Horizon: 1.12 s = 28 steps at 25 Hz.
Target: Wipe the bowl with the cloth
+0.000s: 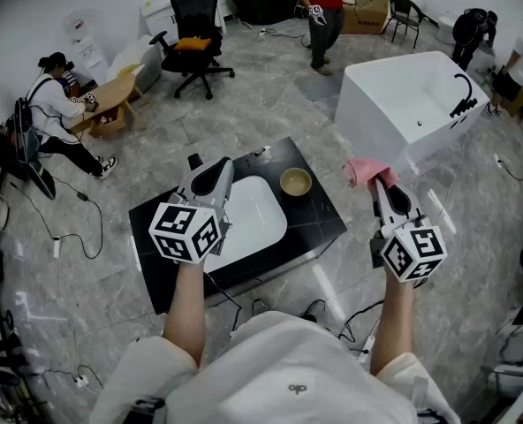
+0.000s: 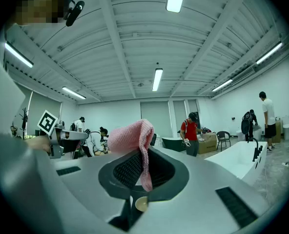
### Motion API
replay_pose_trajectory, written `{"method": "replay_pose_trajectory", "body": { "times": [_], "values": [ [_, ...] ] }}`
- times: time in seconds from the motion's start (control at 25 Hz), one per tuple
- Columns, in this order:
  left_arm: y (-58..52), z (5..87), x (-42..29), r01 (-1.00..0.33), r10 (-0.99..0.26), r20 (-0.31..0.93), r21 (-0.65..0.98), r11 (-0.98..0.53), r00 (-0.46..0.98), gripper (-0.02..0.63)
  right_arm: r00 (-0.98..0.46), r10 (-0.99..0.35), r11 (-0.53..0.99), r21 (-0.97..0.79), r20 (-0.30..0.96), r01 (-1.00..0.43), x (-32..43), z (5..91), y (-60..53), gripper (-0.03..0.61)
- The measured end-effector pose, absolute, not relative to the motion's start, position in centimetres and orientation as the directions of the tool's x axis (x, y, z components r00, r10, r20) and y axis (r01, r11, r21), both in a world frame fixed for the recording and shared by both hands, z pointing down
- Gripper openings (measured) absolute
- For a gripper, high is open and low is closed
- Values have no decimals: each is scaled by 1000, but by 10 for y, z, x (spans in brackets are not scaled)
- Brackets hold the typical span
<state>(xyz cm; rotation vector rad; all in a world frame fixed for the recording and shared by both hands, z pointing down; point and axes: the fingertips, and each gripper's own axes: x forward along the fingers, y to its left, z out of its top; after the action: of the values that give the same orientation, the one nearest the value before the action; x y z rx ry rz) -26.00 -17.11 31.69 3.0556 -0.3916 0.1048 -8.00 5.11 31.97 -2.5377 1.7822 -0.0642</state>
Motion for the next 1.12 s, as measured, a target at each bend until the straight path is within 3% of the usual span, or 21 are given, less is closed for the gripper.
{"method": "replay_pose_trajectory", "body": {
  "times": [1.12],
  "values": [
    [-129, 325, -218, -303, -296, 101, 55, -952, 950, 12, 310, -949, -303, -115, -56, -946, -30, 318, 93, 15]
  ]
}}
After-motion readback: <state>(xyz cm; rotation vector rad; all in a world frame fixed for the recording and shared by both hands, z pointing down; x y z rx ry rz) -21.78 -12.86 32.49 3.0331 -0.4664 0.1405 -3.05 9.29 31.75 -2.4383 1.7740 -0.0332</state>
